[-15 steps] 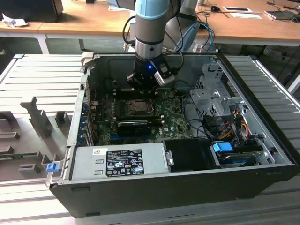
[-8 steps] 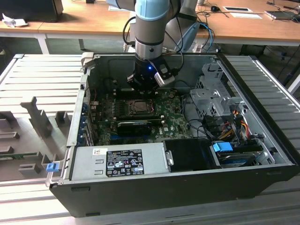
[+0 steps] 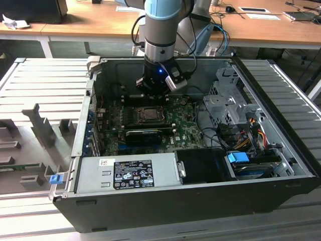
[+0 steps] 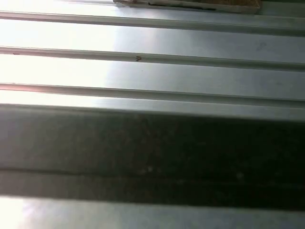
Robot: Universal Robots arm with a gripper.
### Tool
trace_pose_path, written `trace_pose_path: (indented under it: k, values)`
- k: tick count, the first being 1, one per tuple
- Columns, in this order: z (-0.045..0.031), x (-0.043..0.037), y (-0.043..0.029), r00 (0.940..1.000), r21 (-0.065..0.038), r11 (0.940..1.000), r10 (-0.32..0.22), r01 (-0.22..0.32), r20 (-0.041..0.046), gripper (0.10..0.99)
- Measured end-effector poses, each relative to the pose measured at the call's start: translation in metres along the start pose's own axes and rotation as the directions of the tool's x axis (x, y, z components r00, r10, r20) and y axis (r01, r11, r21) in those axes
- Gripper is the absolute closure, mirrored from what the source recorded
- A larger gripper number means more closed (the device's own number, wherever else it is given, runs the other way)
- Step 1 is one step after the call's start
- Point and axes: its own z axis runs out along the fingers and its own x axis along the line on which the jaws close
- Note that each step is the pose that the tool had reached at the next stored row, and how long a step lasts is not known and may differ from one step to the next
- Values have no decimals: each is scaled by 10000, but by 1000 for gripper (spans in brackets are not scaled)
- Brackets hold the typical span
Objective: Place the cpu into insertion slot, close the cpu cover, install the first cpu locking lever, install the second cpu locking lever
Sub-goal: 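Install the first cpu locking lever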
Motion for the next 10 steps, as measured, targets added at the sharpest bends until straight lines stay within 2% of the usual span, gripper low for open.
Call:
trace_pose_path:
  k: [2,10]
  values:
    - [-29,0,2,10000,5,10000,-1,1,-1,980]
    - [-33,2,-46,10000,5,10000,0,0,-4,980]
